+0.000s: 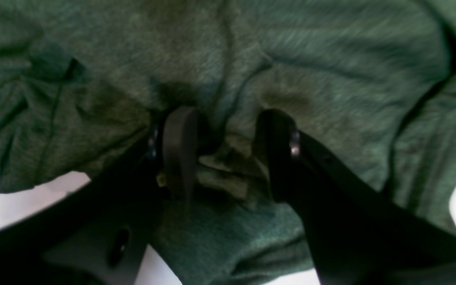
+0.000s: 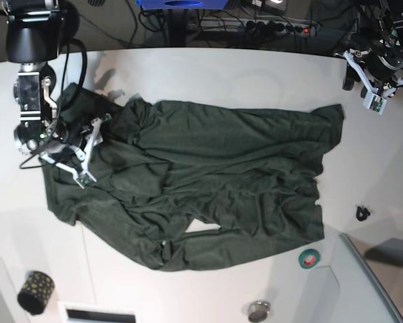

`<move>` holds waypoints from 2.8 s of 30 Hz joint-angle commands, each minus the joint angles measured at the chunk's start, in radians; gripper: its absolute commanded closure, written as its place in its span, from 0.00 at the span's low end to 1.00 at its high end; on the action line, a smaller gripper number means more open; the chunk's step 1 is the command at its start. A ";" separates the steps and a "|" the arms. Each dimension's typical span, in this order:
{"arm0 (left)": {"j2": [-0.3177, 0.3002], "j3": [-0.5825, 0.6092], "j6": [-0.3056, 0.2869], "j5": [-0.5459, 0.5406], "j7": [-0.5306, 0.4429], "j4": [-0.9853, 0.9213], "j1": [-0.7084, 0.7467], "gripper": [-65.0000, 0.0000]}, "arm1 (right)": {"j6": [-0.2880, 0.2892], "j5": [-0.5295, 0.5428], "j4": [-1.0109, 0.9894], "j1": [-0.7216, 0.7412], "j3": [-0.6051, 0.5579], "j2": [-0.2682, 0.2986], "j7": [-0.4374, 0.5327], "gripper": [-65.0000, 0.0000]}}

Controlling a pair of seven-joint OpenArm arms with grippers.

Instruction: Layout the t-shirt on the table in an organized manner, then fold the t-shirt properly

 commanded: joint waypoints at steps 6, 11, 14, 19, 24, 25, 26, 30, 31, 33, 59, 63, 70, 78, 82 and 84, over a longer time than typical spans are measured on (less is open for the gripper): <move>-0.016 -0.008 0.003 -0.005 -0.013 0.012 0.006 0.59 | 0.000 0.008 0.000 0.025 0.004 -0.006 0.032 0.98; -0.016 -0.008 0.003 -0.005 -0.013 0.012 0.006 0.59 | 0.000 0.008 0.032 0.016 0.004 -0.006 0.029 0.99; -0.016 -0.008 0.003 -0.005 -0.013 0.012 0.006 0.59 | -0.002 0.004 0.127 -0.013 0.002 -0.006 0.009 0.99; -0.016 -0.008 0.003 -0.005 -0.013 0.012 0.006 0.59 | -0.002 0.004 0.265 0.004 0.001 -0.006 -0.084 0.99; -0.014 -0.008 0.003 -0.005 -0.013 0.012 0.006 0.59 | -0.002 0.004 0.285 0.096 0.001 -0.007 -0.140 0.99; -0.014 -0.008 0.003 -0.005 -0.013 0.012 0.006 0.59 | -0.002 0.004 0.282 0.117 -0.004 -0.009 -0.143 0.99; -0.014 -0.008 0.003 -0.005 -0.013 0.012 0.006 0.59 | -0.002 0.004 0.281 0.142 -0.026 -0.009 -0.143 0.99; -0.014 -0.008 0.003 -0.005 -0.013 0.014 0.010 0.59 | -0.005 0.004 0.215 0.229 -0.111 -0.007 -0.141 0.99; -0.014 -0.008 0.003 -0.005 -0.013 0.014 0.020 0.59 | -0.006 0.004 0.182 0.248 -0.128 -0.007 -0.135 0.99; -0.014 -0.008 0.003 -0.013 -0.013 0.017 0.026 0.59 | -0.006 0.004 0.081 0.294 -0.154 -0.018 -0.132 0.99; 0.004 -0.010 0.003 -0.255 -0.015 0.014 0.044 0.59 | -0.009 0.426 0.244 -0.137 0.938 -0.265 -0.141 0.41; 0.007 -0.010 0.003 -0.259 -0.015 0.012 0.053 0.59 | -0.009 0.426 0.138 -0.107 0.950 -0.263 -0.137 0.41; 0.053 -0.155 -0.007 -0.326 -0.009 -0.041 0.060 0.57 | -0.009 0.427 -0.006 -0.036 0.952 -0.227 -0.133 0.41; 0.035 -0.203 -0.028 -0.449 -0.006 -0.189 0.081 0.45 | -0.009 0.427 -0.198 0.032 0.955 -0.153 -0.066 0.41; 0.046 -0.200 -0.028 -0.449 -0.006 -0.187 0.081 0.22 | -0.009 0.427 -0.278 0.053 0.953 -0.128 -0.041 0.41; 0.058 -0.203 -0.028 -0.449 -0.006 -0.192 0.075 0.19 | -0.009 0.427 -0.309 0.059 0.952 -0.125 -0.028 0.42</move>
